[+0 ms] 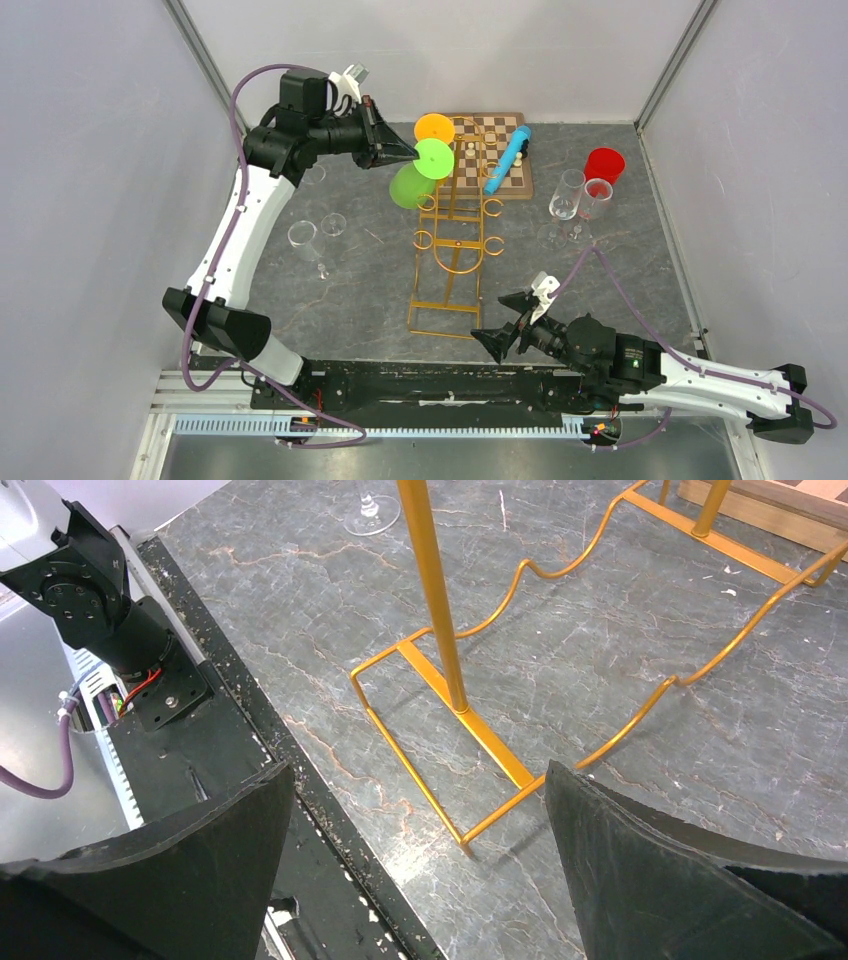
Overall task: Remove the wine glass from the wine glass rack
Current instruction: Pick up the wine glass from the wine rack.
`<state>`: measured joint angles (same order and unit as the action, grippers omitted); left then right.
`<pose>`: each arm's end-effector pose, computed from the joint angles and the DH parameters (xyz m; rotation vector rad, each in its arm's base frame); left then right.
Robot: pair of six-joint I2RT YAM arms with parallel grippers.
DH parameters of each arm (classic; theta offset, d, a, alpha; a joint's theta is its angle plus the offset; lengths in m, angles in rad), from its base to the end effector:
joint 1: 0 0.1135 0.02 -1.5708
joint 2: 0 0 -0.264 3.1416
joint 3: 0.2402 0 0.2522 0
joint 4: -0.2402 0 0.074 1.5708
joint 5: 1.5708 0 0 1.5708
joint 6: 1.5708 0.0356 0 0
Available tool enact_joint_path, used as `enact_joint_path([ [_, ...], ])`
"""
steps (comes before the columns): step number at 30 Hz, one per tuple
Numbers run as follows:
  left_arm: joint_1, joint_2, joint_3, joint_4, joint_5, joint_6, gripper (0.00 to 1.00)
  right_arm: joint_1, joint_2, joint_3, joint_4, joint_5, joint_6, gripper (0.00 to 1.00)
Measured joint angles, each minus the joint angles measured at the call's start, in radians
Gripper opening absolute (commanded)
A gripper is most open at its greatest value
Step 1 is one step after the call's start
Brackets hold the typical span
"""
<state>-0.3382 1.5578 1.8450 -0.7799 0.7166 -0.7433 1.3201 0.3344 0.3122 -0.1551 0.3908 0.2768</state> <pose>0.2973 -0.1293 0.4567 0.0398 2.2338 -1.3712 0.0434 0.1149 0.2358 -0.6328 1.6938 0.8228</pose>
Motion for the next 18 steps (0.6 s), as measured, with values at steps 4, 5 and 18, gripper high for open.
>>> enact_joint_path([
  [4, 0.002, -0.001, 0.011, -0.014, -0.011, 0.0, 0.02, 0.0, -0.007, -0.001, 0.0, 0.0, 0.004, 0.98],
  [5, 0.002, -0.001, 0.013, -0.019, -0.012, 0.0, 0.02, 0.0, -0.009, -0.001, 0.0, 0.0, 0.004, 0.98],
  [18, 0.049, -0.018, 0.039, -0.057, -0.03, 0.005, 0.02, 0.0, -0.019, -0.003, -0.008, 0.002, 0.012, 0.98],
])
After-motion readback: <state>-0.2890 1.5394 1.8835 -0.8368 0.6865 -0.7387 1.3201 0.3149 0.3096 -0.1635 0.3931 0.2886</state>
